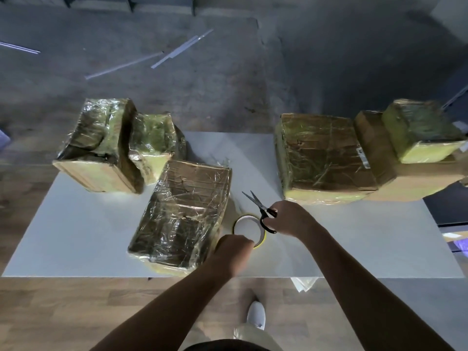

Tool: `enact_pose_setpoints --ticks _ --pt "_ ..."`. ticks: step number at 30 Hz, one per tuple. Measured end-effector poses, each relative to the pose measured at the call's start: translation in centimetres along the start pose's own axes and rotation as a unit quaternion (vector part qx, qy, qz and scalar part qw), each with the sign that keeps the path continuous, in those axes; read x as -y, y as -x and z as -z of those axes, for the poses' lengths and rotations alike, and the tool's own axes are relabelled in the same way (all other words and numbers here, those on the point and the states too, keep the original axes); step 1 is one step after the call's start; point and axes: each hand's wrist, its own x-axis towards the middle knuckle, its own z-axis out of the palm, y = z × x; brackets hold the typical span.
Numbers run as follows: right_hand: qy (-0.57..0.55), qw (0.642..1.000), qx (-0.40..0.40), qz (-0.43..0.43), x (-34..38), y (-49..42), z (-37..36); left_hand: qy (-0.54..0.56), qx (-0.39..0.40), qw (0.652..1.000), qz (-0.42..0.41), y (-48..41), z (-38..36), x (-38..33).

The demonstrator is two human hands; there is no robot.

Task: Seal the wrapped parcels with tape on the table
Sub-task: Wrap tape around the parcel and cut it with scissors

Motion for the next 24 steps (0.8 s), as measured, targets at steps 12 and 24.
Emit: enact_pose_setpoints --ticks 12,24 --pt "0.139 0.989 0.058 0.009 4.2 1.4 3.6 -0.015 -0.054 0.997 -0.052 -0.5 -1.2 0.4" --pt "0.217 0.971 0.097 0.016 6.9 -0.3 4.7 0.002 -0.09 0.994 -0.068 -0.5 -1.3 0.4"
